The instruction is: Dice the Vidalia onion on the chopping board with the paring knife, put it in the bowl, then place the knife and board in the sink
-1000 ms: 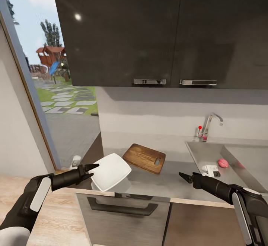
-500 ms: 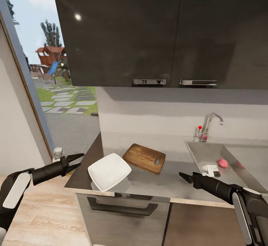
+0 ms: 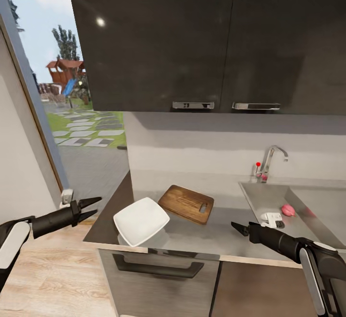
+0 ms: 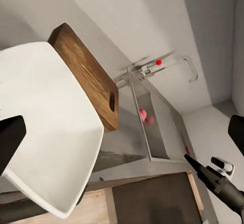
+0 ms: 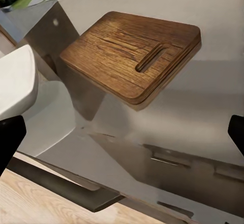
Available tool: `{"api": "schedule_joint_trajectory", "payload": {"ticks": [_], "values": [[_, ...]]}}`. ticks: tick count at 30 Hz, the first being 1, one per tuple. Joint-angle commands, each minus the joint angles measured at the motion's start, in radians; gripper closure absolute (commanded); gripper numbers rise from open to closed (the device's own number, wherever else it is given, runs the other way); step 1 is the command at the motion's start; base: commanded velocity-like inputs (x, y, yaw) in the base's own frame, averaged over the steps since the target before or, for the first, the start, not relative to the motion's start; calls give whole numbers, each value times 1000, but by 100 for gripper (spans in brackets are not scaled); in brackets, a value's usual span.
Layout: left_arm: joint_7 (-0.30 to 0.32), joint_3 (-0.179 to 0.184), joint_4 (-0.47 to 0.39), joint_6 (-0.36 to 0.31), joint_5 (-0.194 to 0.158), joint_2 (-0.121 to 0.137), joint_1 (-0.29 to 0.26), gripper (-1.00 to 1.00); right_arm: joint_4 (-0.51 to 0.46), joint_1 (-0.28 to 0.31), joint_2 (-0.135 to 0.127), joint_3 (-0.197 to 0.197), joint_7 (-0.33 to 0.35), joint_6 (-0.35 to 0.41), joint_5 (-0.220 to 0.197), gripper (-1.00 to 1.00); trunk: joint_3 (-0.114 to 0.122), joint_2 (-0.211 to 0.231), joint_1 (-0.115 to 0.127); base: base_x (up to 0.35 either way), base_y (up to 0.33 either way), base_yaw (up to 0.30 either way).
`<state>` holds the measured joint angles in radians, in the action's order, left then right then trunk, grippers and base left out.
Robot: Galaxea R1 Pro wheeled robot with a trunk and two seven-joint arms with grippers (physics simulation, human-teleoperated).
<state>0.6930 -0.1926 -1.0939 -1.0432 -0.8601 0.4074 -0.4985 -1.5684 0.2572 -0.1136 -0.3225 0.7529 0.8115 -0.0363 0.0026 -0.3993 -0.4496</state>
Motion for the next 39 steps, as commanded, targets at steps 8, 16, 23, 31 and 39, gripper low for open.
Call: {"api": "schedule_joint_trajectory", "payload": {"ticks": [8,16,23,31,39], "values": [[4,50,99,-2,16,-3,0,-100,0,1,0,-1,0,10,-3,-100,0,-1,0,0,0,0],[-34,97,159,8,22,-28,0,-100,1,1,0,-1,2,11,-4,-100,0,-1,0,0,0,0],[-101,100,158,10,25,-65,0,-100,0,1,0,-1,2,10,-4,-100,0,-1,0,0,0,0],[-120,102,149,11,25,-92,0,-100,0,1,0,-1,3,3,-4,-100,0,-1,0,0,0,0],[-120,102,142,12,30,-103,0,-100,1,1,0,-1,5,2,-6,-100,0,-1,0,0,0,0]]}}
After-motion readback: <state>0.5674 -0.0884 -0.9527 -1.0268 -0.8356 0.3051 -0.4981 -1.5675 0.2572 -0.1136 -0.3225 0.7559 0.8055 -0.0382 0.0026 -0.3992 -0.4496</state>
